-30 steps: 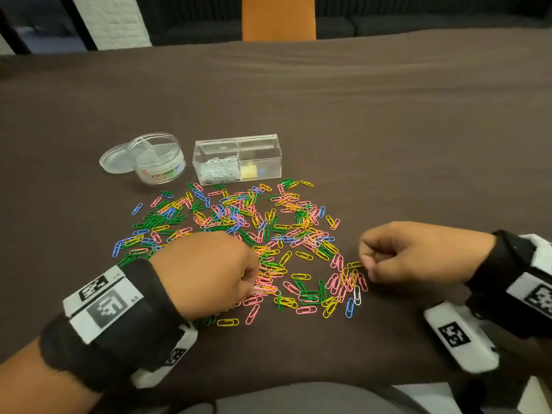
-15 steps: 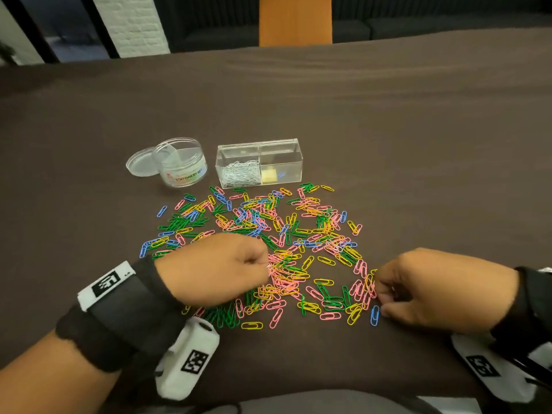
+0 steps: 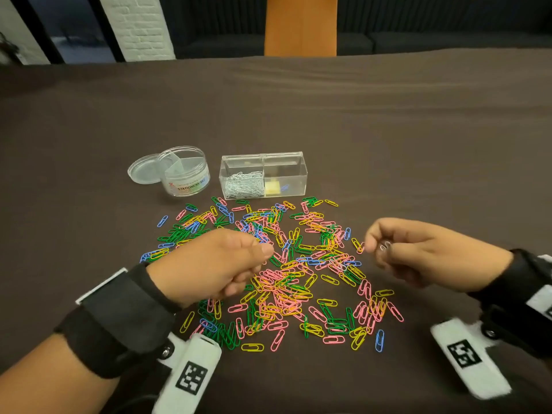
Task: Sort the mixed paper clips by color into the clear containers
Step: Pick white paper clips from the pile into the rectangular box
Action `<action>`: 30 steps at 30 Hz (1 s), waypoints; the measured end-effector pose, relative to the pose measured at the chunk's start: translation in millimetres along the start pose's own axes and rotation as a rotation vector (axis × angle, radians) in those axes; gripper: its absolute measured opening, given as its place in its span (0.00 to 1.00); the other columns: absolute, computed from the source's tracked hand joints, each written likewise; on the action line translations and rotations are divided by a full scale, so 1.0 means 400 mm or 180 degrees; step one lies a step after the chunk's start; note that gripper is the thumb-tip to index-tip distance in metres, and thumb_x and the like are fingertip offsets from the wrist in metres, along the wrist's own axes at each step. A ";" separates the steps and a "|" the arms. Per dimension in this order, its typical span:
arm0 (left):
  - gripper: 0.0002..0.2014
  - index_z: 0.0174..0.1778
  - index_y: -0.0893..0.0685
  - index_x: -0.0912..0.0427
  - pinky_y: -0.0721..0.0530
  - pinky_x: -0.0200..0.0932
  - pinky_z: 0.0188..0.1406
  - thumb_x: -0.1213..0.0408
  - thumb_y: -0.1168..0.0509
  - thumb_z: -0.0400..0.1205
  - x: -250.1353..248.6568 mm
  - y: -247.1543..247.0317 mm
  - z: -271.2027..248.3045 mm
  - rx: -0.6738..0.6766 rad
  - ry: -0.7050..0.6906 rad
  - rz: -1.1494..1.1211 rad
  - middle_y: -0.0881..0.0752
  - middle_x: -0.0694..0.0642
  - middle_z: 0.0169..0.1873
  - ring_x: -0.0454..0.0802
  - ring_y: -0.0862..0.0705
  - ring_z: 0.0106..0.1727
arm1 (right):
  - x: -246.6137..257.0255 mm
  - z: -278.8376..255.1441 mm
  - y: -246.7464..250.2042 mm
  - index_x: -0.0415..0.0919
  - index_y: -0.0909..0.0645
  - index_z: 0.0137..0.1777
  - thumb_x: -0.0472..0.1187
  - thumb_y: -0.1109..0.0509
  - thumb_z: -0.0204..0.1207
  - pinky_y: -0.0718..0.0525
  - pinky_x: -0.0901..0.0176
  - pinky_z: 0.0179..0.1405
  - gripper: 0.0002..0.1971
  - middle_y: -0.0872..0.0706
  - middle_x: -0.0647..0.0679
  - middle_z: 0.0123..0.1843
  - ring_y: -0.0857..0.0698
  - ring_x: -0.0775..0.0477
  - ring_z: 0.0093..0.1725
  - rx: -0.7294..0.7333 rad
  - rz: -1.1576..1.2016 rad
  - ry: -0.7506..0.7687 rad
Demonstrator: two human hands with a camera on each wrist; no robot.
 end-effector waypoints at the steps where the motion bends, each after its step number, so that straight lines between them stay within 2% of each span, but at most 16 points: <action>1: 0.16 0.32 0.22 0.57 0.34 0.33 0.14 0.51 0.34 0.81 -0.001 0.002 0.000 -0.0011 0.0029 -0.0229 0.27 0.53 0.22 0.46 0.28 0.20 | 0.002 0.016 0.001 0.42 0.21 0.48 0.31 0.40 0.81 0.32 0.60 0.22 0.08 0.25 0.44 0.33 0.31 0.50 0.28 -0.0046 -0.0457 -0.0007; 3: 0.13 0.34 0.18 0.59 0.28 0.34 0.12 0.53 0.30 0.75 0.001 0.006 0.001 0.0039 0.0118 -0.0737 0.22 0.57 0.25 0.49 0.20 0.23 | 0.015 0.048 -0.001 0.47 0.19 0.43 0.39 0.34 0.82 0.22 0.58 0.35 0.06 0.20 0.52 0.34 0.25 0.55 0.32 -0.0083 -0.1555 0.0009; 5: 0.12 0.37 0.17 0.61 0.20 0.35 0.16 0.55 0.27 0.72 0.005 0.009 0.001 0.0114 0.0240 -0.1058 0.18 0.60 0.28 0.53 0.14 0.28 | 0.029 0.072 -0.009 0.49 0.19 0.43 0.46 0.31 0.81 0.20 0.56 0.43 0.05 0.16 0.55 0.37 0.20 0.56 0.37 -0.0079 -0.2210 0.0002; 9: 0.12 0.39 0.17 0.63 0.14 0.35 0.21 0.61 0.23 0.68 0.010 0.011 0.001 0.0177 0.0400 -0.1378 0.14 0.64 0.33 0.56 0.09 0.34 | 0.048 0.108 -0.038 0.53 0.19 0.43 0.47 0.30 0.79 0.25 0.65 0.37 0.03 0.17 0.57 0.37 0.21 0.59 0.37 -0.0052 -0.2811 0.0013; 13: 0.06 0.36 0.13 0.61 0.13 0.37 0.21 0.65 0.24 0.69 0.013 0.024 0.000 0.0075 0.0507 -0.1838 0.15 0.64 0.33 0.59 0.09 0.35 | 0.062 0.129 -0.047 0.54 0.17 0.45 0.47 0.28 0.76 0.27 0.66 0.34 0.01 0.18 0.59 0.37 0.21 0.60 0.37 -0.0220 -0.2971 -0.0043; 15: 0.04 0.37 0.13 0.62 0.12 0.37 0.23 0.68 0.25 0.69 0.013 0.031 0.001 0.0023 0.0493 -0.1959 0.15 0.64 0.33 0.58 0.08 0.36 | 0.067 0.131 -0.048 0.57 0.17 0.49 0.49 0.27 0.74 0.26 0.64 0.33 0.05 0.20 0.59 0.38 0.22 0.60 0.38 -0.0323 -0.3064 -0.0080; 18: 0.08 0.40 0.16 0.64 0.12 0.36 0.25 0.70 0.25 0.68 0.019 0.039 0.003 -0.0053 0.0480 -0.1962 0.13 0.64 0.35 0.58 0.08 0.38 | 0.075 0.129 -0.061 0.59 0.17 0.52 0.49 0.28 0.75 0.28 0.65 0.33 0.07 0.22 0.60 0.37 0.24 0.60 0.38 -0.0351 -0.3128 0.0008; 21: 0.09 0.43 0.16 0.64 0.11 0.36 0.28 0.71 0.26 0.69 0.023 0.042 0.003 -0.0087 0.0492 -0.1937 0.12 0.63 0.35 0.59 0.08 0.41 | 0.077 0.126 -0.069 0.56 0.17 0.50 0.51 0.28 0.75 0.27 0.63 0.34 0.05 0.23 0.60 0.36 0.25 0.62 0.36 -0.0386 -0.3214 0.0105; 25: 0.18 0.56 0.13 0.68 0.10 0.40 0.33 0.73 0.27 0.69 0.025 0.042 0.006 -0.0052 0.0472 -0.2004 0.13 0.65 0.37 0.60 0.08 0.44 | 0.070 0.130 -0.076 0.52 0.17 0.47 0.51 0.27 0.75 0.26 0.65 0.32 0.06 0.19 0.57 0.38 0.22 0.60 0.36 -0.0271 -0.3125 0.0005; 30: 0.10 0.48 0.15 0.68 0.10 0.42 0.32 0.72 0.31 0.72 0.028 0.045 0.014 -0.0079 0.0496 -0.2313 0.16 0.64 0.36 0.60 0.10 0.41 | 0.058 0.131 -0.089 0.48 0.18 0.41 0.46 0.31 0.75 0.19 0.61 0.39 0.04 0.16 0.55 0.37 0.20 0.56 0.37 -0.0126 -0.3075 0.0120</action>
Point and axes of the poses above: each hand's wrist, its own z-axis towards the middle knuckle, its own y-axis out of the back of the hand, x = y × z, the point moved 4 cm from there along z, towards the middle knuckle
